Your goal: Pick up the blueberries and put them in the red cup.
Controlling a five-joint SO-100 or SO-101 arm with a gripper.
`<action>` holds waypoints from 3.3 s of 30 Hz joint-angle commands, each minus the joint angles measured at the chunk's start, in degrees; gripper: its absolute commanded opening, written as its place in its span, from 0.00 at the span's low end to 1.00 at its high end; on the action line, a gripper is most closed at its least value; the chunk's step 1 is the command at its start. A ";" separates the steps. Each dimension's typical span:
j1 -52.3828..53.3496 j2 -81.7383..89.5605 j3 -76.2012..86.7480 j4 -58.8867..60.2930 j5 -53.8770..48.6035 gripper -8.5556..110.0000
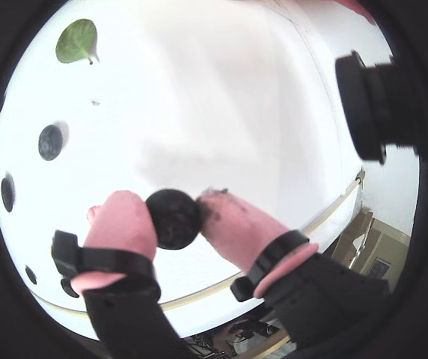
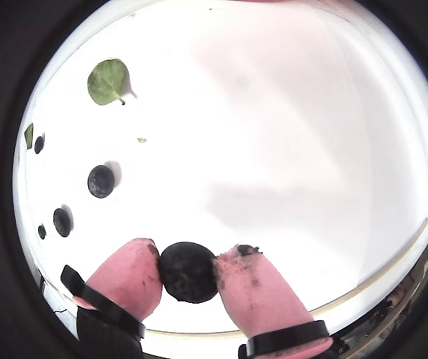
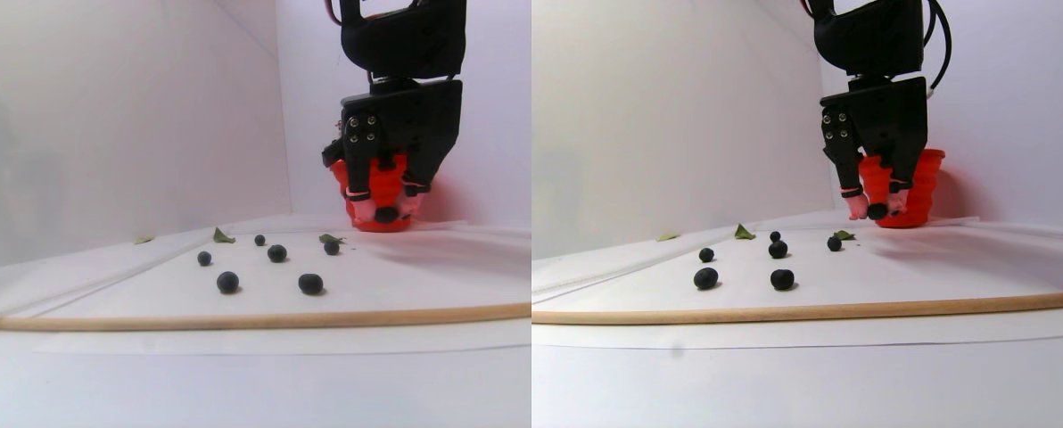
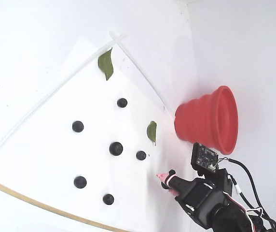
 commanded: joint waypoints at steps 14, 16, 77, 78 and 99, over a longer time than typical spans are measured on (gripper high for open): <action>-0.26 8.88 -13.01 4.75 -1.23 0.18; -0.26 8.96 -13.62 5.01 -1.41 0.18; -1.41 2.20 -38.76 5.89 -1.58 0.18; -1.32 1.67 -38.76 5.19 -1.76 0.18; -0.53 -5.19 -42.71 -0.26 -1.41 0.22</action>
